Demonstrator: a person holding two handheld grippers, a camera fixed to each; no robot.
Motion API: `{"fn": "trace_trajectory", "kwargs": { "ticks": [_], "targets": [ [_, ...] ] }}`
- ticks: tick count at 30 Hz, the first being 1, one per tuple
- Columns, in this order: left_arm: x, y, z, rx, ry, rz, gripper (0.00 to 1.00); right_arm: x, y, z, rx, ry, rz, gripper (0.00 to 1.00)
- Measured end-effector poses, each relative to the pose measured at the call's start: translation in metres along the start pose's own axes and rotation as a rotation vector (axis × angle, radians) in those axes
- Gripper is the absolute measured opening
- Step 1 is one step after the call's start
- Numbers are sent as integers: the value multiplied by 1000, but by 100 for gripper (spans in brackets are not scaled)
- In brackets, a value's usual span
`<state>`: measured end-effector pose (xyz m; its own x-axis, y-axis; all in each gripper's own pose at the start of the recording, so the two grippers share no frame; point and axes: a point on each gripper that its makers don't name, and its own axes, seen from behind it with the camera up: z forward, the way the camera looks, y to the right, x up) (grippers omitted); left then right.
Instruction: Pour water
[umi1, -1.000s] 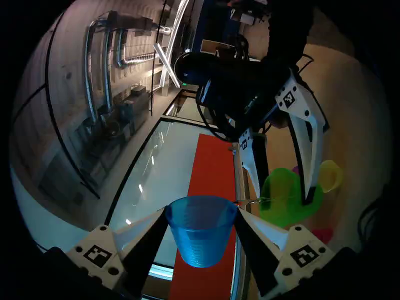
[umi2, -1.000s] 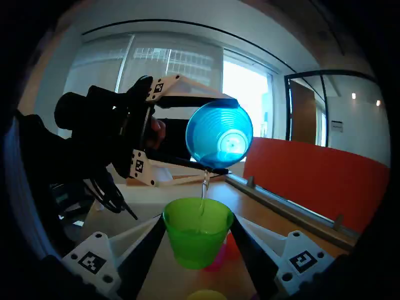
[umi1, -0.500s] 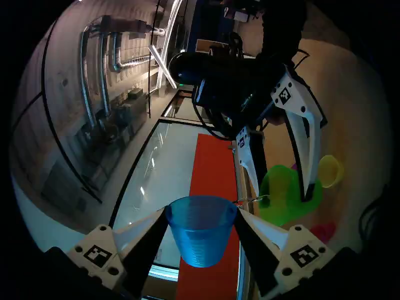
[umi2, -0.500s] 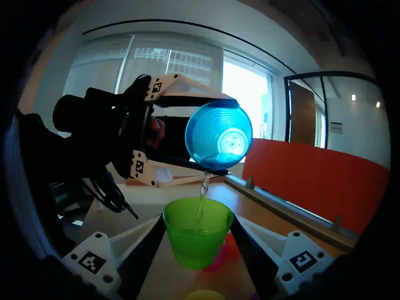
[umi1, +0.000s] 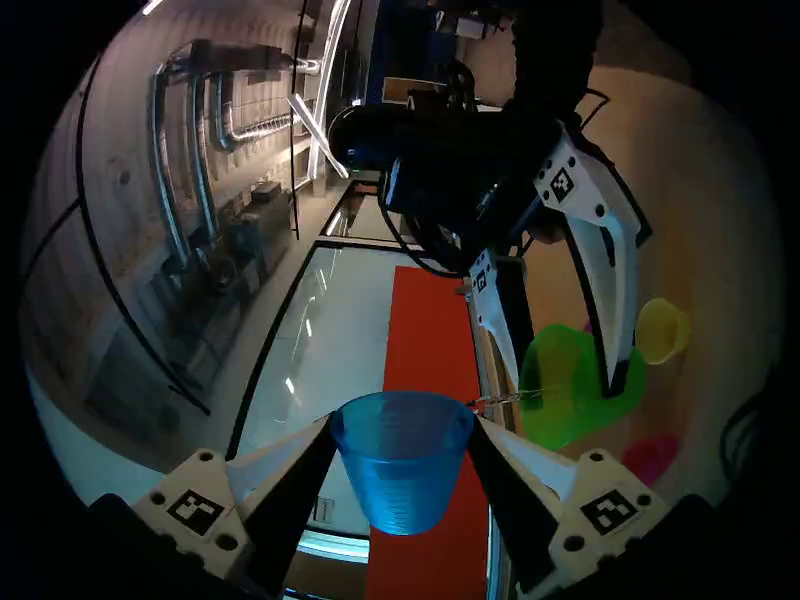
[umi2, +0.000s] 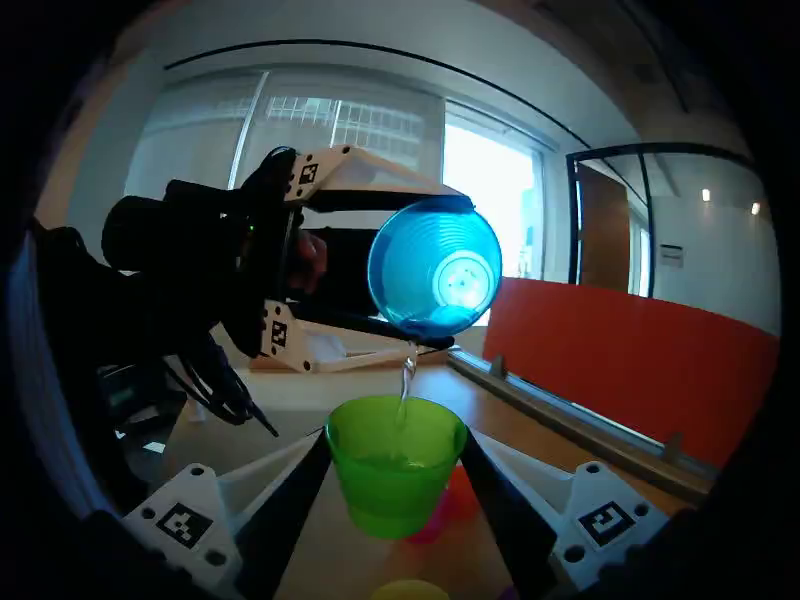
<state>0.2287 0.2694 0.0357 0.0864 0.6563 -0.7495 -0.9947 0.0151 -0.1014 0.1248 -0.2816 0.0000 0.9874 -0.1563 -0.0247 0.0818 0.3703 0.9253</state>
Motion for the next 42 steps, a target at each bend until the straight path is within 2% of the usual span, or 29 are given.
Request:
{"fn": "trace_trajectory", "kwargs": {
  "ticks": [29, 42],
  "targets": [
    [6, -3, 0, 0, -6, 87, 88, 1, 0, -1, -2, 7, 4, 92],
    [6, -1, -1, 1, -8, 97, 88, 0, 1, -1, -3, 8, 5, 92]
  ]
}}
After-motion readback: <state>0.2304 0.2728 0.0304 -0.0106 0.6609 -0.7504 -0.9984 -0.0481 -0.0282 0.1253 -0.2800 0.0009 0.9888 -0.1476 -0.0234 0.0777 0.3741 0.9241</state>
